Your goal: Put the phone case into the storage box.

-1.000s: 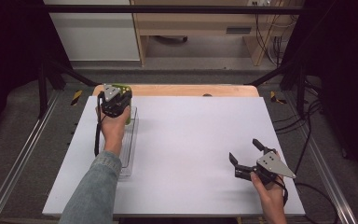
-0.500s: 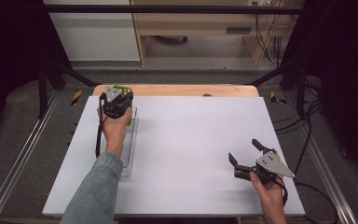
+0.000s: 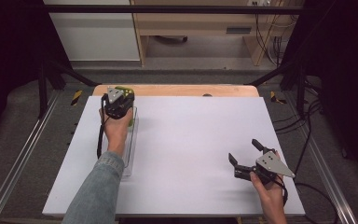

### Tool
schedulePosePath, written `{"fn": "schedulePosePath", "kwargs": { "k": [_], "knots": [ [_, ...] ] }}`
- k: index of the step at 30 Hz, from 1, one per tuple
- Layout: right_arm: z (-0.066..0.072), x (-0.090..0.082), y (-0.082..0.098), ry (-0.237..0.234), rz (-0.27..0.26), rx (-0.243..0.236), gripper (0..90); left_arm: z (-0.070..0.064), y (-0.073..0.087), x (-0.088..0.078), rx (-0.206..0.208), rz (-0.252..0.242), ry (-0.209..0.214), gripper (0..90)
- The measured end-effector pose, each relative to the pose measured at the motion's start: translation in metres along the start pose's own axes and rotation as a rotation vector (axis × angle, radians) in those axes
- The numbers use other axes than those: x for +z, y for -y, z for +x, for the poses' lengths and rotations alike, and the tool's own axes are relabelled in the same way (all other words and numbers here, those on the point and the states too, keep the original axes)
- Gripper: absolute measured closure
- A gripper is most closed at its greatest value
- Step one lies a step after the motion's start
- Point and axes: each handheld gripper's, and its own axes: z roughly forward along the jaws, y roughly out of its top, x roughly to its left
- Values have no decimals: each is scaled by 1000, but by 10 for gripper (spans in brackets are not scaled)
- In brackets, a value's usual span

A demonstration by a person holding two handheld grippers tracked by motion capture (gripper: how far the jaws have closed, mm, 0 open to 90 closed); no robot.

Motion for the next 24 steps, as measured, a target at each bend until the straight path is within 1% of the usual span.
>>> {"fn": "schedulePosePath", "kwargs": {
  "k": [6,12,18,24],
  "knots": [
    [0,0,0,-1,2,-1,35,2,1,2,-17,2,-4,875],
    [1,1,1,-3,7,-5,35,4,2,3,-21,6,-9,875],
    [1,1,1,-4,9,-2,35,4,2,3,-10,9,-11,875],
    [1,0,0,-4,6,-3,34,6,3,3,-22,11,-20,875]
  ]
}}
